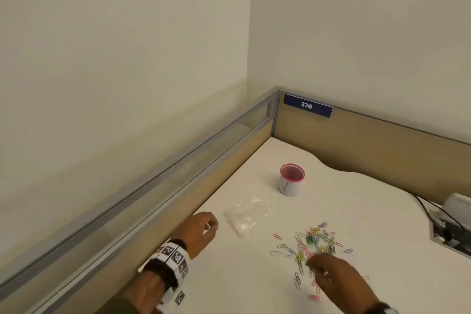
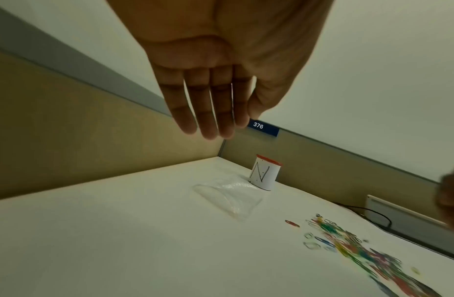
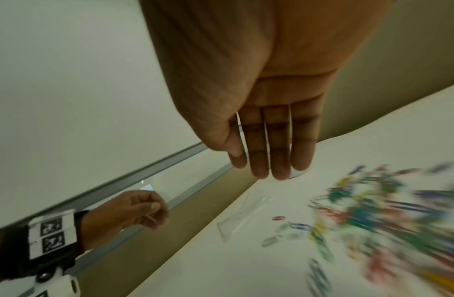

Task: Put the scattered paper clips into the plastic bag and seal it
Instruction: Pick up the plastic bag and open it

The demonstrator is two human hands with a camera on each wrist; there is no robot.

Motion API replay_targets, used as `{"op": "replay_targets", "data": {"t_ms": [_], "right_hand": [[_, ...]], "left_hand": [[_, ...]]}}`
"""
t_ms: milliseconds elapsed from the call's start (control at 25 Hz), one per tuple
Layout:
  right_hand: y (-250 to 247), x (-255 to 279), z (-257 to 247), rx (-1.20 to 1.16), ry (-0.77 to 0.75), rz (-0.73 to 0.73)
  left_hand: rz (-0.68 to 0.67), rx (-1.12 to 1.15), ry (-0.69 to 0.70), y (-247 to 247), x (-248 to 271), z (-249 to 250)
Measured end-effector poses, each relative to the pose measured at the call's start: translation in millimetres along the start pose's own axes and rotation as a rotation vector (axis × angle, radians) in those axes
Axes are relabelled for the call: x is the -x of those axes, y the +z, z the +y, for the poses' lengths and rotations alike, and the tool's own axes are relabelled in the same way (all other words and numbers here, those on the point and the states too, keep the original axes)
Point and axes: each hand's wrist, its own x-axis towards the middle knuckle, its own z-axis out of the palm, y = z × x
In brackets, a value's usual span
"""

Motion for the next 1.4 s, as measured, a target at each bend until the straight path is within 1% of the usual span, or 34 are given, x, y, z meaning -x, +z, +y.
{"op": "replay_targets", "data": {"t_ms": [80,160,240,320,400,480,600,760,880,1040,1120,1240,1320,1400], "right_hand": [[19,-52,-44,0.089,-0.024,-0.018],[38,-95,-71,0.152,-0.025,-0.136],[59,-127,-84,0.188,0.022,-0.209],[77,-147,-90,0.216,0.071,-0.264],[90,-158,-101,0.235,0.084,-0.288],[99,-167,-103,0.244,0.080,-0.307],[106,-178,-102,0.228,0.081,-0.315],[109,-192,-98,0.251,0.079,-0.256],[106,-202,-96,0.261,0.073,-0.215],[104,-207,-92,0.207,0.085,-0.250],[103,-206,-88,0.196,0.085,-0.251],[99,-204,-84,0.172,0.086,-0.160],[92,-205,-85,0.159,0.102,-0.076],[81,-205,-89,0.119,0.106,0.020]], "left_hand": [[-0.020,-0.050,-0.011,13,-39,2],[-0.126,-0.111,-0.011,27,-78,4],[-0.234,-0.193,-0.003,44,-105,-2],[-0.324,-0.281,0.006,56,-124,-12],[-0.378,-0.339,0.006,64,-133,-19],[-0.418,-0.393,0.046,71,-138,-27],[-0.400,-0.434,0.126,71,-146,-35],[-0.406,-0.500,0.224,68,-152,-36],[-0.411,-0.505,0.255,64,-156,-37],[-0.382,-0.537,0.298,64,-159,-37],[-0.357,-0.511,0.305,63,-159,-34],[-0.299,-0.393,0.300,60,-158,-31],[-0.233,-0.280,0.275,54,-156,-28],[-0.167,-0.208,0.280,46,-154,-21]]}}
